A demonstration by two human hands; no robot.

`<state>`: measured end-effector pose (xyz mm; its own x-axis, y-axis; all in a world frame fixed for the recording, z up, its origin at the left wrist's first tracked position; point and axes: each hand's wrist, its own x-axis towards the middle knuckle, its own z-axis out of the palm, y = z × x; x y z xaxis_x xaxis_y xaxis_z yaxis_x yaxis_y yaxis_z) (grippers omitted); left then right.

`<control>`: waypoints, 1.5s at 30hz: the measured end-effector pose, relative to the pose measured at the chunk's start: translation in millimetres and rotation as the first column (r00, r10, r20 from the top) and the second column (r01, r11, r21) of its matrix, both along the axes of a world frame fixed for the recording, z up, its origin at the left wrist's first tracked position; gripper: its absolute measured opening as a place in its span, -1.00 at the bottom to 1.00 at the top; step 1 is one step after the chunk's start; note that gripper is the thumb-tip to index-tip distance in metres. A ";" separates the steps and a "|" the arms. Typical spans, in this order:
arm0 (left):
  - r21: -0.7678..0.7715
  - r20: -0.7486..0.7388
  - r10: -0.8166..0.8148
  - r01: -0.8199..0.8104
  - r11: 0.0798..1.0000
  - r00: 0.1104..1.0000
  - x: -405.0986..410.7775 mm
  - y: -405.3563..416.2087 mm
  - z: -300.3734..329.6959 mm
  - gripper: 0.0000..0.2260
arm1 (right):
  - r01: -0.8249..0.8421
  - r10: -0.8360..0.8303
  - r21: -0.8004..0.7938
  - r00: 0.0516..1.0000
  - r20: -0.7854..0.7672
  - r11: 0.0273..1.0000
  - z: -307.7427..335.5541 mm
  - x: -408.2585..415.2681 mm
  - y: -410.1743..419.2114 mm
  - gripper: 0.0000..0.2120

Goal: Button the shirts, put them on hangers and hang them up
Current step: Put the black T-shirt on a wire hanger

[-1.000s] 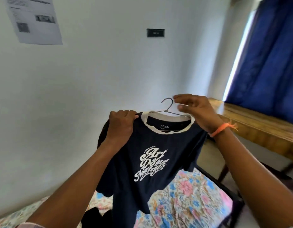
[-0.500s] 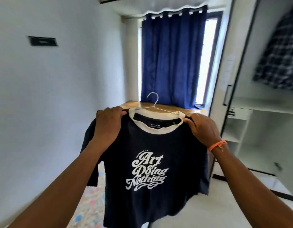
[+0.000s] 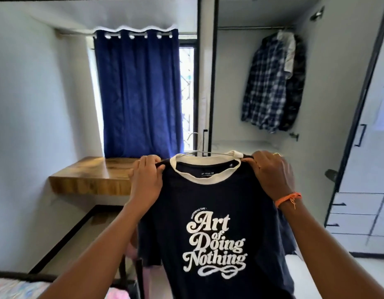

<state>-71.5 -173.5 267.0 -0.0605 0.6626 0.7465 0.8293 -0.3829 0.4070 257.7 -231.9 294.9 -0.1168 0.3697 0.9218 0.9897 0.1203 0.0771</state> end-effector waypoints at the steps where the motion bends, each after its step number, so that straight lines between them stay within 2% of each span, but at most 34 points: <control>1: 0.020 0.011 -0.011 0.011 1.000 1.000 19.5 15.7 -1.3 -0.81 | 0.020 -0.020 -0.001 1.000 -0.002 1.000 1.5 14.4 8.9 -0.51; 4: 0.031 0.063 -0.122 0.120 0.992 0.990 78.7 64.3 -5.0 -0.77 | 0.084 -0.084 0.018 0.996 -0.005 0.996 3.1 56.3 43.5 -0.52; 7: -0.113 0.201 -0.214 0.240 0.964 0.956 141.6 115.6 -6.9 -0.79 | 0.161 -0.161 0.044 0.987 -0.004 0.986 9.7 100.0 83.3 -0.51; 11: -0.212 0.295 -0.355 0.423 0.881 0.887 223.8 196.9 -4.3 -0.61 | 0.252 -0.253 0.067 0.968 0.000 0.965 28.8 170.0 145.0 -0.46; 14: -0.238 0.485 -0.475 0.633 0.736 0.734 285.0 255.2 6.2 -0.70 | 0.307 -0.306 0.073 0.952 -0.029 0.949 49.8 220.3 187.2 -0.47; 18: -0.221 0.781 -0.422 0.836 0.502 0.460 375.7 325.7 22.0 -0.77 | 0.373 -0.370 0.073 0.927 -0.052 0.925 69.4 279.7 246.1 -0.55; 21: -0.181 0.874 -0.361 0.908 0.378 0.324 438.0 375.2 34.5 -0.84 | 0.404 -0.400 0.031 0.912 -0.092 0.914 76.0 315.8 297.1 -0.60; 23: -0.153 0.900 -0.340 0.928 0.339 0.272 476.7 411.3 44.4 -0.87 | 0.421 -0.416 0.019 0.902 -0.117 0.907 80.4 339.0 336.8 -0.60; 28: -0.069 0.955 -0.253 0.948 0.312 0.153 565.0 523.5 64.8 -0.87 | 0.407 -0.406 -0.025 0.903 -0.140 0.913 102.0 405.4 443.5 -0.63; 32: 0.015 0.988 -0.152 0.951 0.308 0.034 621.7 616.2 104.4 -0.85 | 0.161 -0.179 -0.087 0.945 -0.274 0.983 146.1 455.0 531.4 -0.63; 35: 0.039 0.991 -0.133 0.907 0.419 0.019 656.2 685.8 145.9 -0.88 | 0.020 -0.052 -0.099 0.944 -0.326 0.995 194.8 485.5 599.5 -0.60; 39: 0.065 0.978 -0.202 0.855 0.515 0.047 685.9 769.4 204.8 -0.88 | -0.001 -0.006 -0.026 0.959 -0.283 1.000 251.4 509.0 676.4 -0.65; 45: 0.195 0.941 -0.339 0.834 0.517 -0.010 716.5 876.3 295.4 -0.89 | 0.063 -0.034 0.140 0.979 -0.202 0.988 338.8 524.7 783.6 -0.76</control>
<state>645.0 702.8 562.4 0.1407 0.9497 0.2799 -0.5524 -0.1593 0.8182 782.5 551.8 633.6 0.0883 0.2311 0.9689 0.9915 0.0735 -0.1078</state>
